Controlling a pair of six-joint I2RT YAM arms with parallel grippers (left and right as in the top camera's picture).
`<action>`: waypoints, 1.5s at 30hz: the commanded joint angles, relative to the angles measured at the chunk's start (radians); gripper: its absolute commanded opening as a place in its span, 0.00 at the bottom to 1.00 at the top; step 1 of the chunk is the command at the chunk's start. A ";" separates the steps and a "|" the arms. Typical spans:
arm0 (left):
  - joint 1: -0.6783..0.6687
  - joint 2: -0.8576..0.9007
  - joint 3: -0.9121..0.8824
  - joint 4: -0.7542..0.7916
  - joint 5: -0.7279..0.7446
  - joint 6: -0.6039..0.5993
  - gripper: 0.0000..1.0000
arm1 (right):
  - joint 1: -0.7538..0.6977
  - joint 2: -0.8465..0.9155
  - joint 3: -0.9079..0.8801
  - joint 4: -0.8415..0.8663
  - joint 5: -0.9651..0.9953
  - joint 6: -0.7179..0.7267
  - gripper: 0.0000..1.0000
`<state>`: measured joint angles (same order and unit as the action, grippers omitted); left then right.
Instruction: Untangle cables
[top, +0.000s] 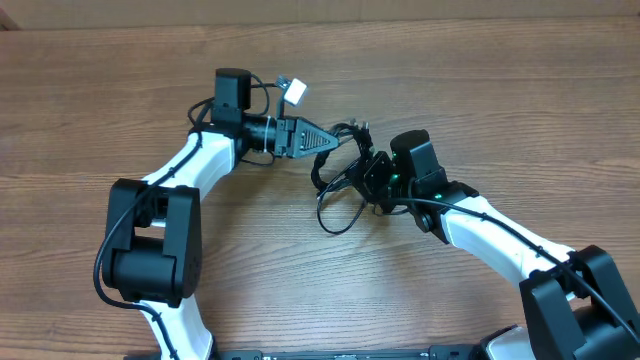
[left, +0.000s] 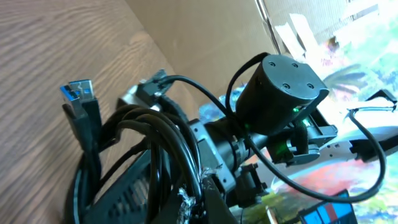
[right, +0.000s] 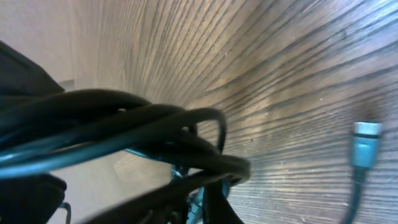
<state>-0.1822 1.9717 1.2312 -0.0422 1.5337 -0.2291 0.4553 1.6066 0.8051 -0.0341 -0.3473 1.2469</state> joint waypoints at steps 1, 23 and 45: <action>-0.031 0.005 -0.001 0.018 0.047 0.027 0.04 | 0.028 0.034 -0.001 0.045 0.046 0.018 0.11; -0.041 0.005 -0.001 0.021 0.045 0.027 0.04 | -0.005 0.047 -0.001 0.311 0.309 -0.096 0.04; -0.050 0.005 -0.001 0.021 0.046 0.027 0.04 | -0.112 0.026 0.002 0.352 0.338 0.069 0.04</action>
<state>-0.2253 1.9717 1.2312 -0.0174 1.5112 -0.2096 0.3023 1.6512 0.8001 0.3309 -0.2649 1.2835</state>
